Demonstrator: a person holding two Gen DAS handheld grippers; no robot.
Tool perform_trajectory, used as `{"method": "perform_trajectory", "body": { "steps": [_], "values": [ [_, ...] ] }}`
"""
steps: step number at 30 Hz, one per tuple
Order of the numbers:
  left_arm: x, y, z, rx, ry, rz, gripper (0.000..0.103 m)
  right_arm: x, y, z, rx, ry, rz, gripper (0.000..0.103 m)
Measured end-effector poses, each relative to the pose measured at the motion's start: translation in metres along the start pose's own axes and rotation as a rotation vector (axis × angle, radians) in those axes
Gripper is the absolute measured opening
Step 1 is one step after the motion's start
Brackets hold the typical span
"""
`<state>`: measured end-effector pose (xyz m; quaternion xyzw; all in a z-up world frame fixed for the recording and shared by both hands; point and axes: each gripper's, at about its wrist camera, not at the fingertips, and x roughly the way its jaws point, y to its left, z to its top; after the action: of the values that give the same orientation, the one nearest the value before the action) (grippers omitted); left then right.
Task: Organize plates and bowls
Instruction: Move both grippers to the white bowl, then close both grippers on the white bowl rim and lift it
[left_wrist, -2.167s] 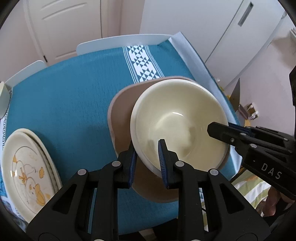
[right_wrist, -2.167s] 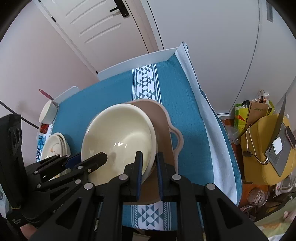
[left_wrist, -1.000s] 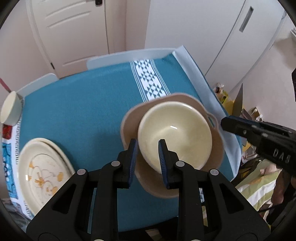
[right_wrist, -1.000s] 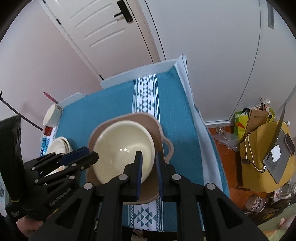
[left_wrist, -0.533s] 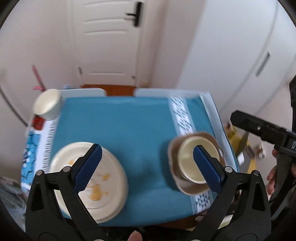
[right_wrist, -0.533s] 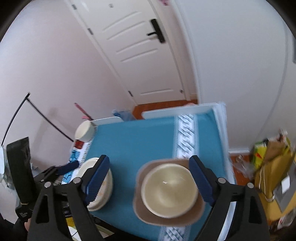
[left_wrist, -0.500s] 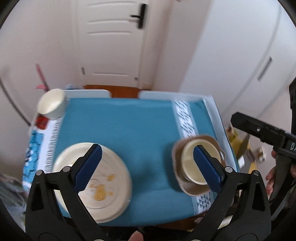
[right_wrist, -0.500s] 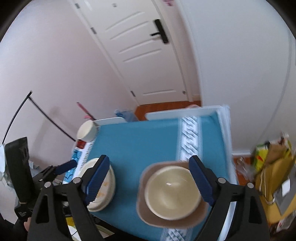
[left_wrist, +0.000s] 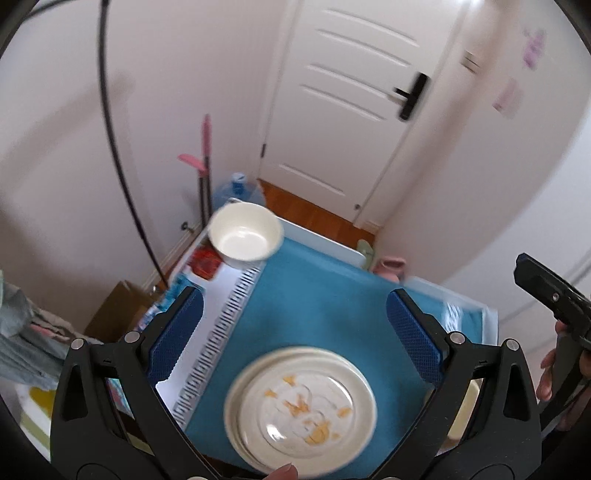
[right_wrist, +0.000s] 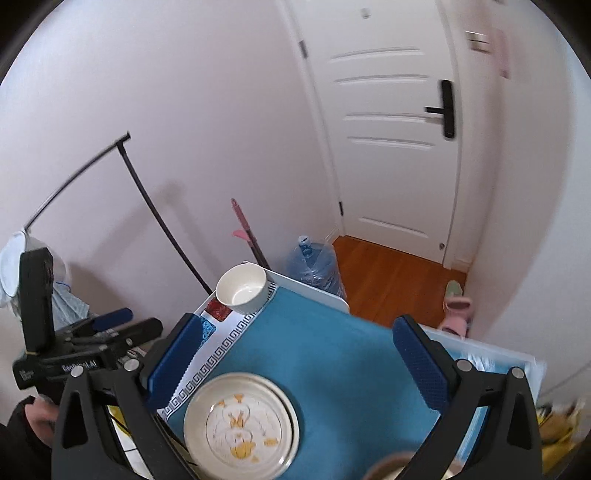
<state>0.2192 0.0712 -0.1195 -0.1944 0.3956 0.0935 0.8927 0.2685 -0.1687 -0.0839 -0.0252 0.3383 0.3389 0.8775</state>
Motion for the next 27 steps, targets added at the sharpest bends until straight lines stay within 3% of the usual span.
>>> {"method": "perform_trajectory", "body": {
  "steps": [3, 6, 12, 15, 16, 20, 24, 26, 27],
  "values": [
    [0.030, 0.031, 0.017, -0.062, 0.045, -0.005, 0.099, 0.044, 0.011, 0.025, 0.009, 0.069, 0.060, 0.103],
    [0.065, 0.059, 0.024, -0.138, 0.096, -0.029, 0.099, 0.098, 0.020, 0.040, 0.013, 0.144, 0.049, 0.103],
    [0.142, 0.105, 0.026, -0.248, 0.183, -0.042, 0.098, 0.215, 0.020, 0.038, 0.033, 0.332, 0.058, 0.102],
    [0.177, 0.116, 0.026, -0.256, 0.222, -0.051, 0.085, 0.264, 0.014, 0.027, 0.061, 0.401, 0.065, 0.097],
    [0.187, 0.117, 0.027, -0.252, 0.235, -0.053, 0.077, 0.279, 0.012, 0.022, 0.077, 0.421, 0.073, 0.090],
    [0.224, 0.122, 0.028, -0.244, 0.287, -0.067, 0.062, 0.318, 0.006, 0.005, 0.133, 0.479, 0.108, 0.072],
    [0.246, 0.125, 0.030, -0.218, 0.303, -0.068, 0.044, 0.338, 0.006, 0.001, 0.151, 0.492, 0.117, 0.055],
    [0.253, 0.124, 0.030, -0.198, 0.308, -0.066, 0.029, 0.347, 0.007, 0.001, 0.153, 0.493, 0.121, 0.050],
    [0.256, 0.124, 0.030, -0.192, 0.311, -0.059, 0.028, 0.349, 0.010, 0.002, 0.151, 0.496, 0.122, 0.043]
  ]
}}
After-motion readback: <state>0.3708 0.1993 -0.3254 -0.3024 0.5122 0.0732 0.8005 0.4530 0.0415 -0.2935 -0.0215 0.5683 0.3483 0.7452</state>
